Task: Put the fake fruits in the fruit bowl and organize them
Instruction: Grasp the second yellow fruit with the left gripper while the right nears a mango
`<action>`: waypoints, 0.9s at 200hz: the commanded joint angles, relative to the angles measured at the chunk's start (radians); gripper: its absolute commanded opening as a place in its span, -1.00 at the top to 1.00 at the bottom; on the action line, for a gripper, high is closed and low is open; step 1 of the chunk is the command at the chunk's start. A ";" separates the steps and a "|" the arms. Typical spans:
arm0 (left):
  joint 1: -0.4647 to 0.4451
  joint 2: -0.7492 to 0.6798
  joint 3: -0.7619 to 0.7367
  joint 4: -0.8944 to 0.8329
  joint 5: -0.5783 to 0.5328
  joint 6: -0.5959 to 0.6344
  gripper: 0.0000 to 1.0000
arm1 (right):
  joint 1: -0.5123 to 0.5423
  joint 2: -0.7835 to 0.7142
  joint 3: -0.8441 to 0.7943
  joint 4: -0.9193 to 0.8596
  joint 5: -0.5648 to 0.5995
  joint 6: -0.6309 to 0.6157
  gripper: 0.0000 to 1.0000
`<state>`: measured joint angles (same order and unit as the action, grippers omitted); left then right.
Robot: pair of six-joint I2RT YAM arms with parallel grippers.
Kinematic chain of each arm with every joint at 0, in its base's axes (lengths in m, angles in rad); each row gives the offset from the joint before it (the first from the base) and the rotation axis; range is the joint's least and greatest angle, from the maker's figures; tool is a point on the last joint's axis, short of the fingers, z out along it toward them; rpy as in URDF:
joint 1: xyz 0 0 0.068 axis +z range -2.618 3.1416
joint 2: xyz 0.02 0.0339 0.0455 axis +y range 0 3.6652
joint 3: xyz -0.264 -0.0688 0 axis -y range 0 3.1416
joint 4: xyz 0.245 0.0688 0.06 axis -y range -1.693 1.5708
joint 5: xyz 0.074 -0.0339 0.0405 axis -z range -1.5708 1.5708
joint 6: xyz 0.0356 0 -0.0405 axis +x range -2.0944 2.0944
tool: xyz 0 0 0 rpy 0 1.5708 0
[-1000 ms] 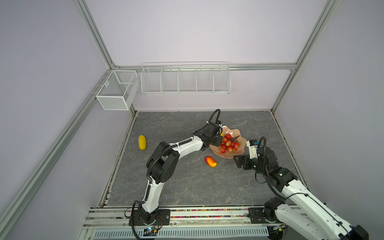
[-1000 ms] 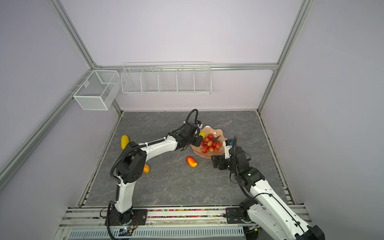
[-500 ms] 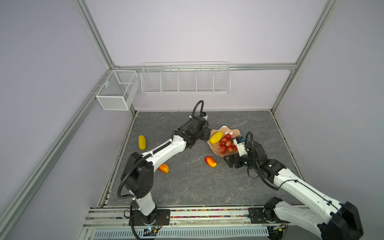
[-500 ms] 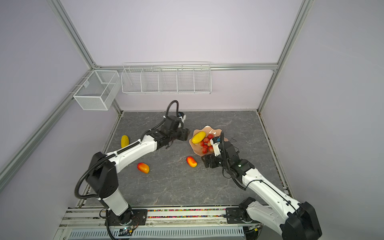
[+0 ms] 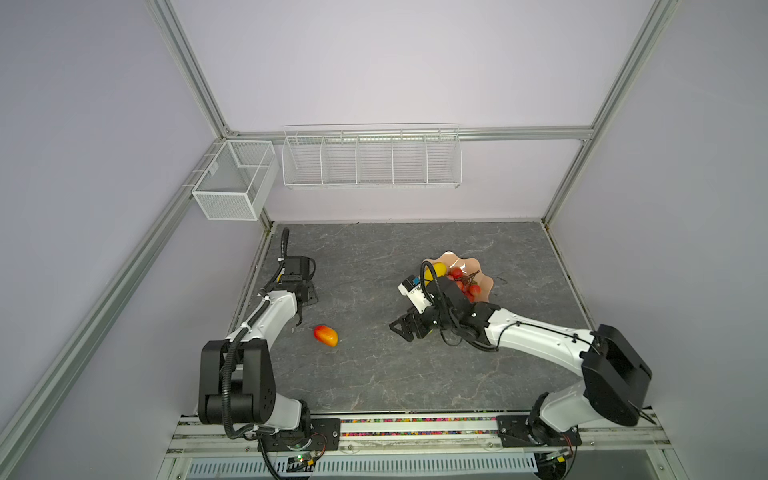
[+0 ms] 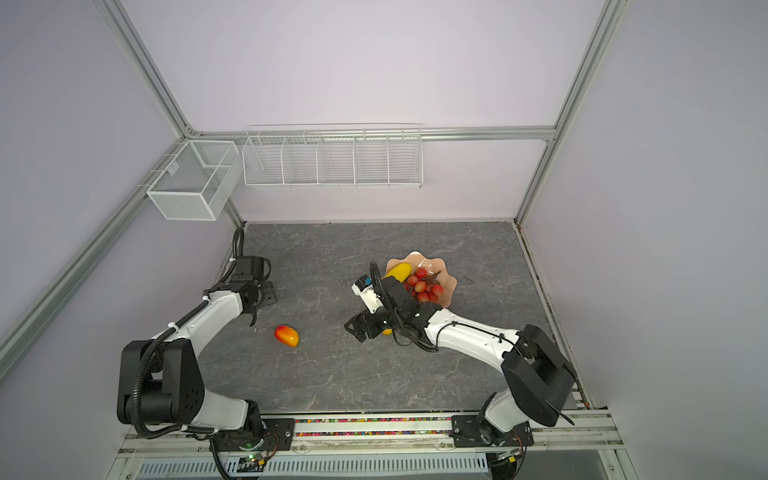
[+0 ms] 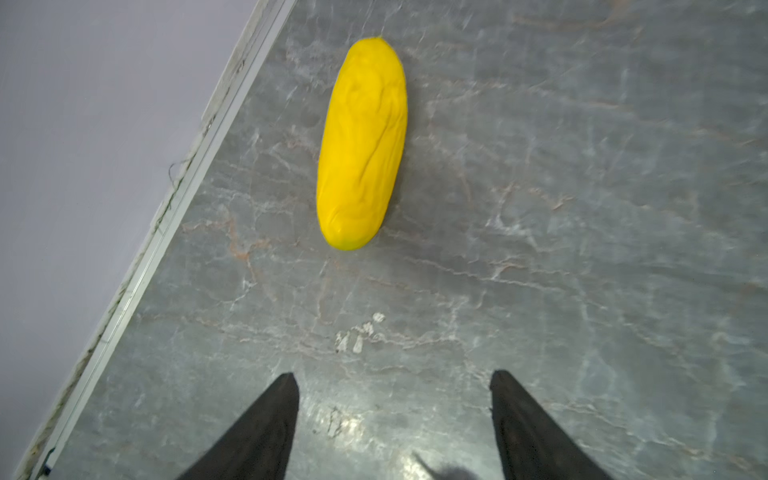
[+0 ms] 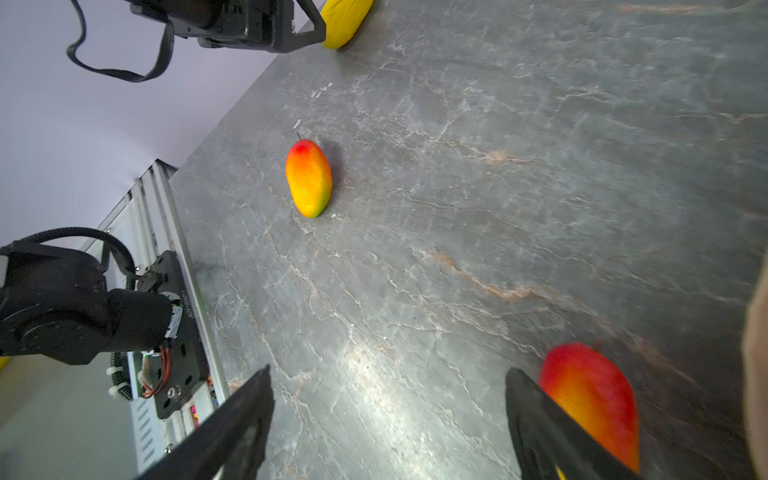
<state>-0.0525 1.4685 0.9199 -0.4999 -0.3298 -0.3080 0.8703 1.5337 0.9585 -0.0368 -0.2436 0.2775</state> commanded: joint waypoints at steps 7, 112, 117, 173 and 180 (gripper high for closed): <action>0.005 0.017 0.030 0.021 -0.055 -0.020 -0.46 | 0.006 0.011 0.015 0.045 -0.051 -0.025 -0.77; 0.122 0.288 0.242 0.085 0.085 0.004 -0.36 | -0.011 0.035 -0.001 0.064 -0.059 -0.033 -0.76; 0.124 0.300 0.244 0.093 0.099 0.003 -0.35 | -0.012 0.037 0.000 0.064 -0.060 -0.032 -0.76; 0.146 0.408 0.281 0.084 0.066 -0.025 -0.33 | -0.027 0.035 -0.004 0.057 -0.066 -0.027 -0.76; 0.146 0.409 0.276 0.094 0.062 -0.023 -0.33 | -0.031 0.031 -0.005 0.054 -0.064 -0.028 -0.76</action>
<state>0.0845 1.8641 1.1687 -0.4088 -0.2638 -0.3107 0.8532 1.5627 0.9611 0.0097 -0.2935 0.2611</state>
